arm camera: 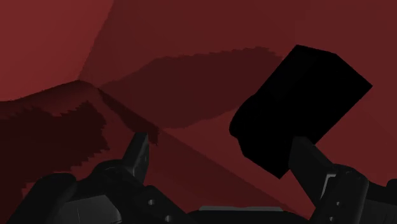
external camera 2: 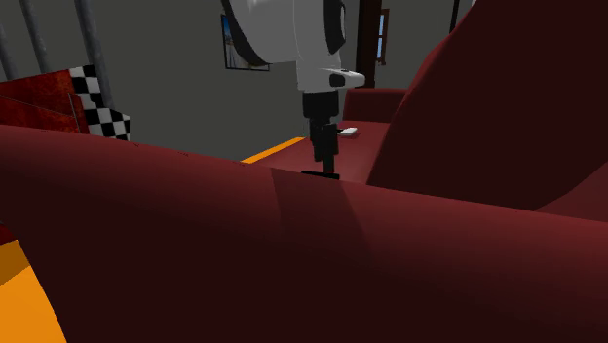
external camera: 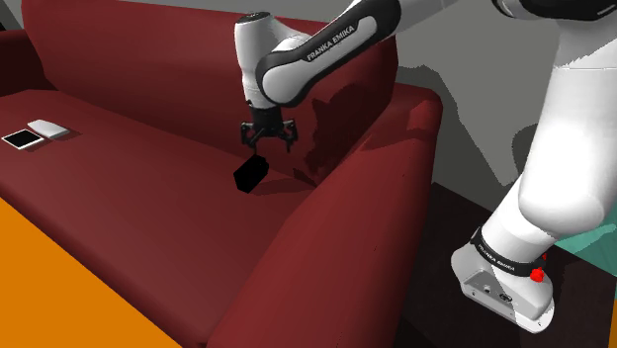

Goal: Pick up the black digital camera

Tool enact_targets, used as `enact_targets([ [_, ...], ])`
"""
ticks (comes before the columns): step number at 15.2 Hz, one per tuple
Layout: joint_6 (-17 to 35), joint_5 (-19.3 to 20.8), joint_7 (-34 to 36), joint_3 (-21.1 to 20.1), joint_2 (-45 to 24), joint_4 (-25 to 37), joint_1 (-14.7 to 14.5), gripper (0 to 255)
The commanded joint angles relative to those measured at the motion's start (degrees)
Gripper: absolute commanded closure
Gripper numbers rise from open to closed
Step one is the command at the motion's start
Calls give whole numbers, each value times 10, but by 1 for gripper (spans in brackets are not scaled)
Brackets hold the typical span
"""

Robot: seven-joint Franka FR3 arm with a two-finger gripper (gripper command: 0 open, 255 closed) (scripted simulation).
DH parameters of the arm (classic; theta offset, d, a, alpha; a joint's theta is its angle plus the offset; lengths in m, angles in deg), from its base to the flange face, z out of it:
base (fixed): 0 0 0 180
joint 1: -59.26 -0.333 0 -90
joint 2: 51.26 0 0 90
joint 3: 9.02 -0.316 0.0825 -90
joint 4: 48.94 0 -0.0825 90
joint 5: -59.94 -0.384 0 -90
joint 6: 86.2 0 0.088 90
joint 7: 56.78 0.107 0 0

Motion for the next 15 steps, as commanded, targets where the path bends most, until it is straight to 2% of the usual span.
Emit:
enact_targets([
  [1, -5, 23, 37, 11, -52, 54, -16, 0],
  [4, -15, 43, 74, 29, -116, 129, -39, 0],
  [13, 27, 59, 87, 39, -146, 115, -45, 0],
  [14, 28, 60, 87, 39, -146, 114, -45, 255],
  [15, 28, 60, 87, 39, -146, 114, -45, 255],
])
